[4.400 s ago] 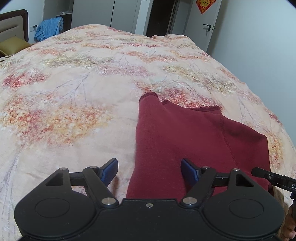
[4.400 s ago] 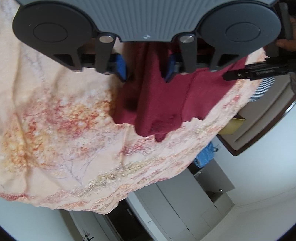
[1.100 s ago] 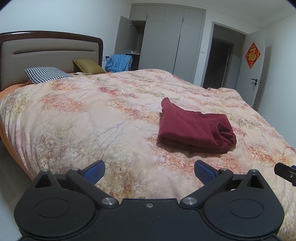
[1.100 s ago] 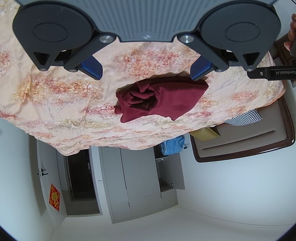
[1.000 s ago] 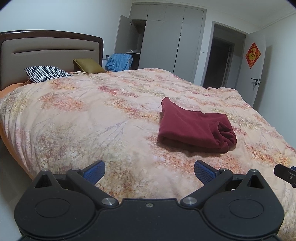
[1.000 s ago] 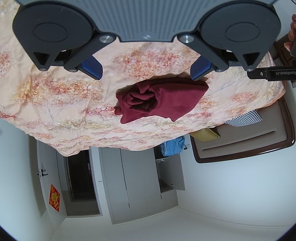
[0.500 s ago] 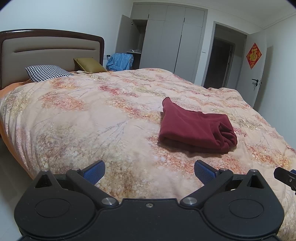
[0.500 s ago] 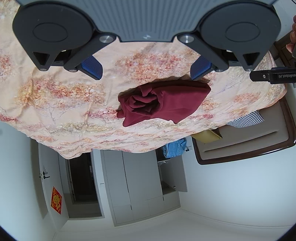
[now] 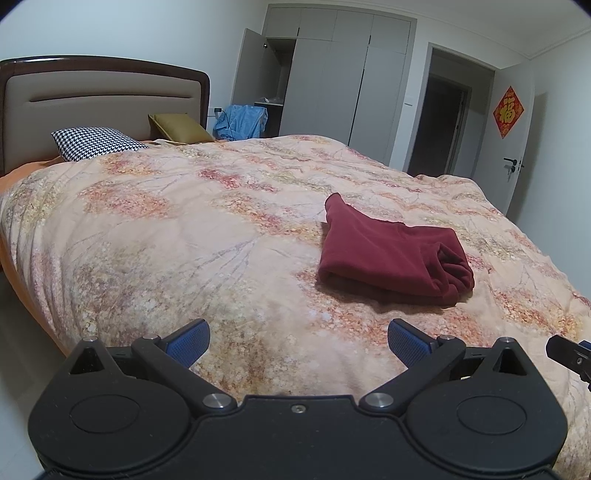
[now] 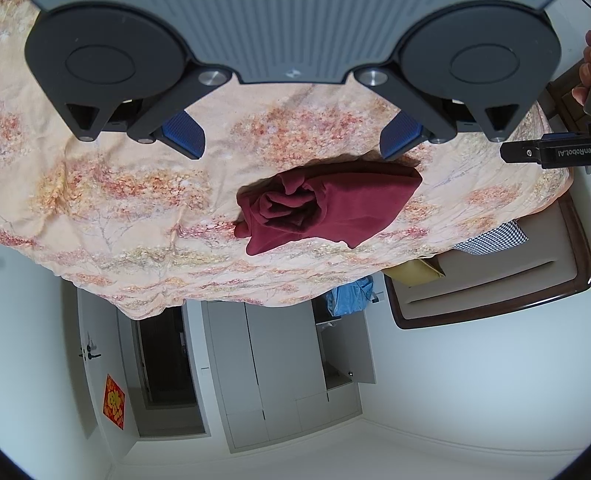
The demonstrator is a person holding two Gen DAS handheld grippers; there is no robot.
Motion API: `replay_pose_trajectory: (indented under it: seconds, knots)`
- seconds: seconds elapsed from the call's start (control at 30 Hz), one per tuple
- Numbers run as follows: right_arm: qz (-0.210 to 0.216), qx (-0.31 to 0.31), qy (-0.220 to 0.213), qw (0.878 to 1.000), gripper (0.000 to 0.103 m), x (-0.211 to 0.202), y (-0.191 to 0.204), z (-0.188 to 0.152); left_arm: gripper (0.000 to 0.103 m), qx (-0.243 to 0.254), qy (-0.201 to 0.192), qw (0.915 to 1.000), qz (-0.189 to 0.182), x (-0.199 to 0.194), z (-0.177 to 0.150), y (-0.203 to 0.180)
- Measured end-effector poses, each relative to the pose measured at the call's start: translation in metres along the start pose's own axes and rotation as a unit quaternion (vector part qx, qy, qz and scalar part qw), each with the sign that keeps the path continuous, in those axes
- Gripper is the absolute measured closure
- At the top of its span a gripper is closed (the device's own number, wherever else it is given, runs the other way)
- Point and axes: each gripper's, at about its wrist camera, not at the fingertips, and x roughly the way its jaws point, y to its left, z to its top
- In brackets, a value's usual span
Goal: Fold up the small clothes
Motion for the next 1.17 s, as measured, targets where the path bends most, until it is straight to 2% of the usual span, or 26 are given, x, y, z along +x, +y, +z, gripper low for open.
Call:
replay_pose_trajectory:
  seconds: [0.47,0.83,1.17]
  knots:
    - [-0.001,-0.005,0.003,1.000,0.000,0.001,0.003,-0.003,0.001,0.001,0.006,1.0000,-0.003,0.002,0.001,-0.004]
    - [-0.004,0.000,0.018,1.000,0.000,0.010,-0.001,-0.006,0.001,0.002,0.043,0.9990,0.011,0.018,-0.001,-0.012]
    - [-0.007,0.011,0.028,1.000,0.000,0.017,-0.007,-0.008,0.001,0.006,0.052,0.9986,0.007,0.026,-0.003,-0.018]
